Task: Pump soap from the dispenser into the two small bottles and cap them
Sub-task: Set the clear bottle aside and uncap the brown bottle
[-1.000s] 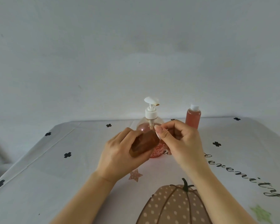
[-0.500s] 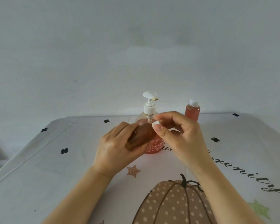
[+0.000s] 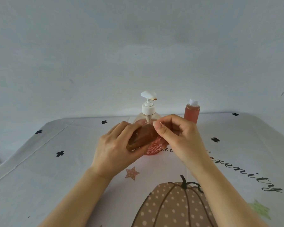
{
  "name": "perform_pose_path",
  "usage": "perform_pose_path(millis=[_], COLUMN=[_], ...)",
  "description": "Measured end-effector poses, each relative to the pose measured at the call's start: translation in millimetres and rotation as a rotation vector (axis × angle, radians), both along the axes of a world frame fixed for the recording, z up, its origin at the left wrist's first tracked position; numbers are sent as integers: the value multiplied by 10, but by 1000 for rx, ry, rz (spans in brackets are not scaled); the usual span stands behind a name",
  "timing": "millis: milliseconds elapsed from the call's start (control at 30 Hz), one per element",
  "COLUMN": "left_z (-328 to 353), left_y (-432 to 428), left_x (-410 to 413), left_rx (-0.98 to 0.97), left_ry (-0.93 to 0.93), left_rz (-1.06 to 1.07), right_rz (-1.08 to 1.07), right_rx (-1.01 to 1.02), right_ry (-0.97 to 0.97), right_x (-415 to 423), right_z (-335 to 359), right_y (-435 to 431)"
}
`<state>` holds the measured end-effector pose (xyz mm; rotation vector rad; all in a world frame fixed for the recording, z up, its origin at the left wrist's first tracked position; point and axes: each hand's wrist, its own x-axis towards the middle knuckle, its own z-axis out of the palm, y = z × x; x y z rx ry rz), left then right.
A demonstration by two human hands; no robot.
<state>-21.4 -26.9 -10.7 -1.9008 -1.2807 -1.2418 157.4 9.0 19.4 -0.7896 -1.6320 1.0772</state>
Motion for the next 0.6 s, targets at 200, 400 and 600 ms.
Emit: perform_pose_path(millis=[200,400,600], left_z=[9,12,12], left_y=[5,8,5], left_x=[-20,-22,-16], left_rx=[15,8,20], left_ry=[-3,1,14], left_rz=[10,0,2], right_rz=[-11,33,-5], right_rx=[6,15,53], right_ry=[-2,-27,-61], right_x=[9,47,42], right_z=[2,4,3], right_y=[-15,19,12])
